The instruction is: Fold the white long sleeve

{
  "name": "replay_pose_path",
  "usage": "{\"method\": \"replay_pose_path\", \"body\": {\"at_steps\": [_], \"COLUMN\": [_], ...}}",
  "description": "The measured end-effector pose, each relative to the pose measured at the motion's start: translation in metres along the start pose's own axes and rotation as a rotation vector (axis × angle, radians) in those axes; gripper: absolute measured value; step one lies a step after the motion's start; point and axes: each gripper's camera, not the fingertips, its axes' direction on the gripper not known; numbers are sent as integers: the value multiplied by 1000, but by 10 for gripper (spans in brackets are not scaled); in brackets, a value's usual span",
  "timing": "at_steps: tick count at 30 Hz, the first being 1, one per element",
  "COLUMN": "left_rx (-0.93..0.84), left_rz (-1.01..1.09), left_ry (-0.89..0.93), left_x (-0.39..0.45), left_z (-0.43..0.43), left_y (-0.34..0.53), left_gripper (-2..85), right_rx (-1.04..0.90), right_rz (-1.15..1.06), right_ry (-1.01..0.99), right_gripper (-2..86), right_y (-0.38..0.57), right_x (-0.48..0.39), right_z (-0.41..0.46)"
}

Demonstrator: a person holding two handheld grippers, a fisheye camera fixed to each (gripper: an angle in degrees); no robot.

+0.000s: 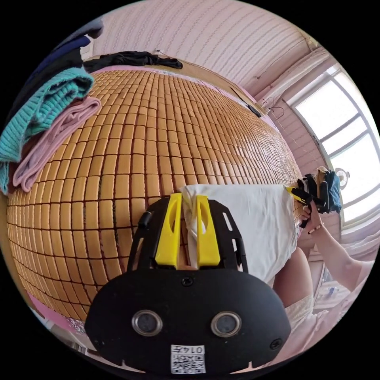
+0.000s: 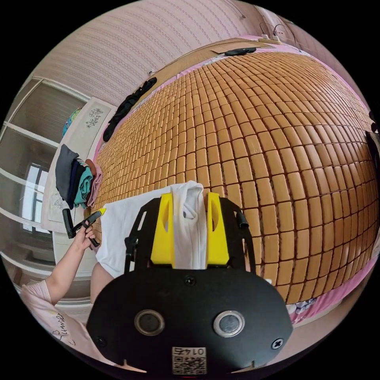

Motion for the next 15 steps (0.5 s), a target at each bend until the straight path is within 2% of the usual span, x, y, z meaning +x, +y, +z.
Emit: {"method": "replay_pose_path", "body": {"at_steps": [1, 3, 6, 10, 12, 15], "left_rx": [-32, 14, 86, 141, 123, -2], "left_rz": [2, 6, 36, 66, 58, 5], "left_ry": [48, 52, 21, -37, -81, -90], "left_x": [-2, -4, 1, 12, 17, 16], "left_z": [6, 4, -2, -6, 1, 28], "left_y": [-2, -1, -3, -21, -28, -33], "left_gripper": [22, 7, -3, -4, 1, 21], "right_rx": [-15, -56, -5, 45, 18, -92], "right_rz": [2, -33, -82, -78, -84, -74], "right_ry": [-35, -117, -84, -174, -128, -41], "right_gripper": [42, 23, 10, 7, 9, 17], "right_y": [-2, -5, -10, -32, -42, -51], "right_x": [5, 7, 3, 0, -8, -20], "right_z": [5, 14, 11, 5, 16, 47]}}
